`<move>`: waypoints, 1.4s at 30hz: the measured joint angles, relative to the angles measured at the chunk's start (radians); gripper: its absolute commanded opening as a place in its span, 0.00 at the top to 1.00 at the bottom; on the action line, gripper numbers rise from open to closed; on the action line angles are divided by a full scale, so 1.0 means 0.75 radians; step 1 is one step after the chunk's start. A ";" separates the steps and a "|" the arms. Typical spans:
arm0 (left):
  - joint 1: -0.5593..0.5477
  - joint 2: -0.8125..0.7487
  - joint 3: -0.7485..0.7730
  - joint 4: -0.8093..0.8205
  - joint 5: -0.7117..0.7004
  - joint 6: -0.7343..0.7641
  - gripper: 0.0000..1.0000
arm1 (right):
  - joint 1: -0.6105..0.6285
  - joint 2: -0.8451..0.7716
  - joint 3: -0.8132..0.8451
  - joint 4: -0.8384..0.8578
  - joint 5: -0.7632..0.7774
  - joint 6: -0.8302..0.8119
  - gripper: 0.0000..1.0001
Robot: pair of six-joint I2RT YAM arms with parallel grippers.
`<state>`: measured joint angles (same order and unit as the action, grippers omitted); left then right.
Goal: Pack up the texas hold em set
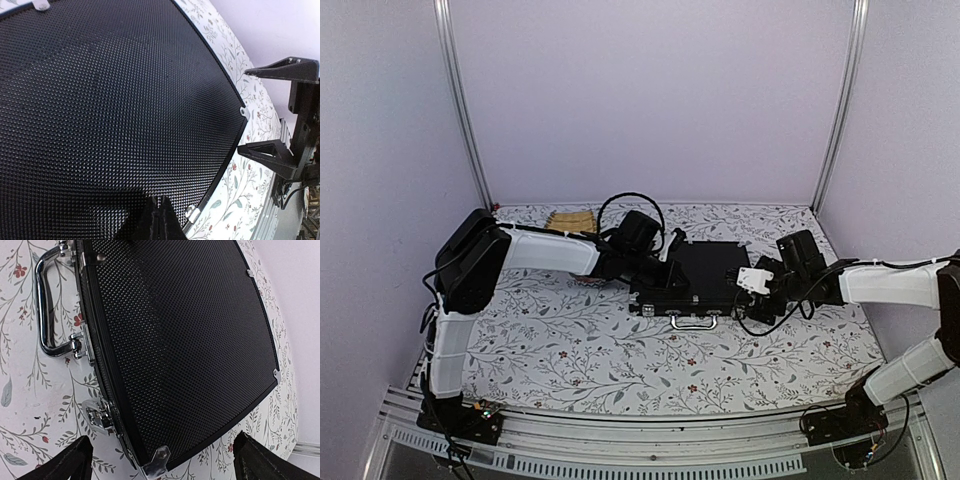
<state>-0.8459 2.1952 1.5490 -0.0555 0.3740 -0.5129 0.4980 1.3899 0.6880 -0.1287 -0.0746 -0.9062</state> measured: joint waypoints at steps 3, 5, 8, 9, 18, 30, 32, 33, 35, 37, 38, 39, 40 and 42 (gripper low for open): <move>0.000 0.000 0.000 0.000 0.001 0.001 0.97 | 0.006 0.023 -0.025 0.030 0.012 -0.035 0.01; 0.002 0.001 0.001 -0.001 0.001 0.001 0.97 | 0.010 0.047 -0.032 0.038 0.017 -0.056 0.01; 0.004 0.001 0.001 -0.001 0.001 0.002 0.97 | 0.012 0.073 -0.035 0.059 0.022 -0.075 0.01; 0.004 0.001 0.001 -0.001 0.002 0.004 0.97 | 0.015 0.083 -0.035 0.070 0.024 -0.081 0.01; 0.006 0.001 0.001 -0.001 0.002 0.005 0.97 | 0.054 0.143 -0.038 0.166 0.080 -0.105 0.16; 0.010 0.001 0.001 0.001 -0.001 0.005 0.97 | 0.123 0.160 -0.184 0.476 0.201 -0.159 0.20; 0.011 0.001 0.000 0.002 -0.001 0.005 0.96 | 0.124 0.162 -0.184 0.479 0.202 -0.160 0.17; 0.011 0.001 0.000 0.002 -0.001 0.005 0.94 | 0.124 0.159 -0.184 0.474 0.202 -0.158 0.16; 0.011 -0.002 -0.001 -0.001 -0.002 0.010 0.89 | 0.124 0.137 -0.170 0.418 0.189 -0.153 0.13; 0.011 -0.012 -0.003 -0.017 -0.007 0.023 0.82 | 0.124 0.093 -0.138 0.299 0.162 -0.136 0.11; 0.011 -0.024 -0.005 -0.032 -0.022 0.036 0.77 | 0.124 0.068 -0.111 0.223 0.144 -0.128 0.10; 0.011 -0.041 -0.014 -0.047 -0.037 0.046 0.71 | 0.124 0.049 -0.072 0.146 0.123 -0.117 0.10; 0.011 -0.062 -0.024 -0.061 -0.056 0.062 0.69 | 0.122 0.038 -0.033 0.089 0.101 -0.107 0.09; 0.008 -0.133 -0.066 -0.086 -0.103 0.091 0.67 | 0.110 0.027 0.068 -0.021 0.038 -0.077 0.09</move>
<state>-0.8402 2.0956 1.4994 -0.1204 0.2966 -0.4446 0.5808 1.4101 0.7387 -0.1448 -0.0460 -0.9642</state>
